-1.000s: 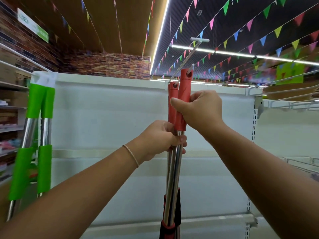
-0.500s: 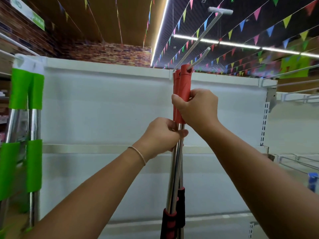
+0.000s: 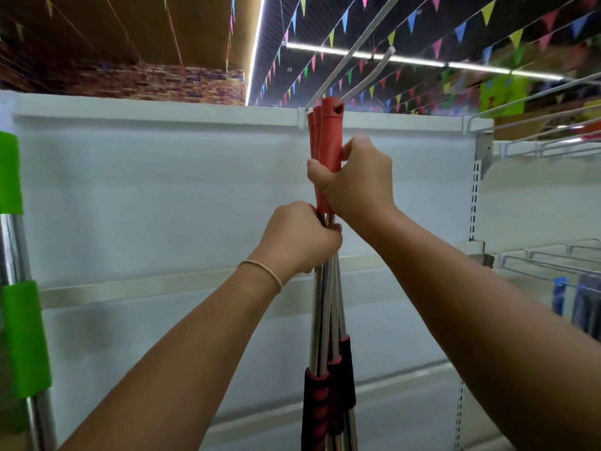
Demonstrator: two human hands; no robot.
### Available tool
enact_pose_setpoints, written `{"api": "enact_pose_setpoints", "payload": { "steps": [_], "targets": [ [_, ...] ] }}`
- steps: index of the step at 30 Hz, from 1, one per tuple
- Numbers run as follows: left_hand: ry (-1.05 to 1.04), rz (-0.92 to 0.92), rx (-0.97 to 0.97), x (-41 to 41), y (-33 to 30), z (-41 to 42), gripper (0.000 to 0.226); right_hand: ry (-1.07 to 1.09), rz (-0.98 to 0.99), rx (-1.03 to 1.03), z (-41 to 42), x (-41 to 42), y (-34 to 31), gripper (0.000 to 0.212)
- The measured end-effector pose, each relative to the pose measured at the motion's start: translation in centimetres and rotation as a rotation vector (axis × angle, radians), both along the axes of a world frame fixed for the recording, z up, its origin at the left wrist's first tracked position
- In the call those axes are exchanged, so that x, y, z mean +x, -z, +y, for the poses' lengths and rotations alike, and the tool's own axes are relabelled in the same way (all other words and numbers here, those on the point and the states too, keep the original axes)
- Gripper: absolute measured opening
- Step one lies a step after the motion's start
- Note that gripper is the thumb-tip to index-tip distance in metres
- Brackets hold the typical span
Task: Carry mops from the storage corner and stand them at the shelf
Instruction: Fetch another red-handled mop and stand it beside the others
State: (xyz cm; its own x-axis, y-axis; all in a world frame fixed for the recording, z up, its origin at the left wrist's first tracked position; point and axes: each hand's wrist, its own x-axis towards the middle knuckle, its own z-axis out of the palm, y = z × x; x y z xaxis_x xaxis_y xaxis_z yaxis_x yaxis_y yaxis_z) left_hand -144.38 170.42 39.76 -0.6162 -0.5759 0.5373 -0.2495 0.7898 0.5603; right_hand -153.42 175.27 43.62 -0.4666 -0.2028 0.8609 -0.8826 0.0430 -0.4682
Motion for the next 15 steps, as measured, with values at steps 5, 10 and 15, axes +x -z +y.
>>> {"api": "enact_pose_setpoints", "payload": {
  "steps": [5, 10, 15],
  "targets": [
    [0.013, -0.012, -0.051, 0.0, 0.0, -0.2, 0.027, 0.077, -0.018, -0.004, -0.2, 0.3, 0.4, 0.042],
    [0.073, -0.009, -0.035, 0.4, 0.2, -0.6, 0.026, 0.131, -0.035, 0.032, 0.0, 0.8, 1.3, 0.039],
    [0.152, 0.074, 0.06, 0.9, 1.5, -0.9, 0.034, 0.134, -0.079, 0.094, 0.7, 1.1, 1.8, 0.033]
  ]
}}
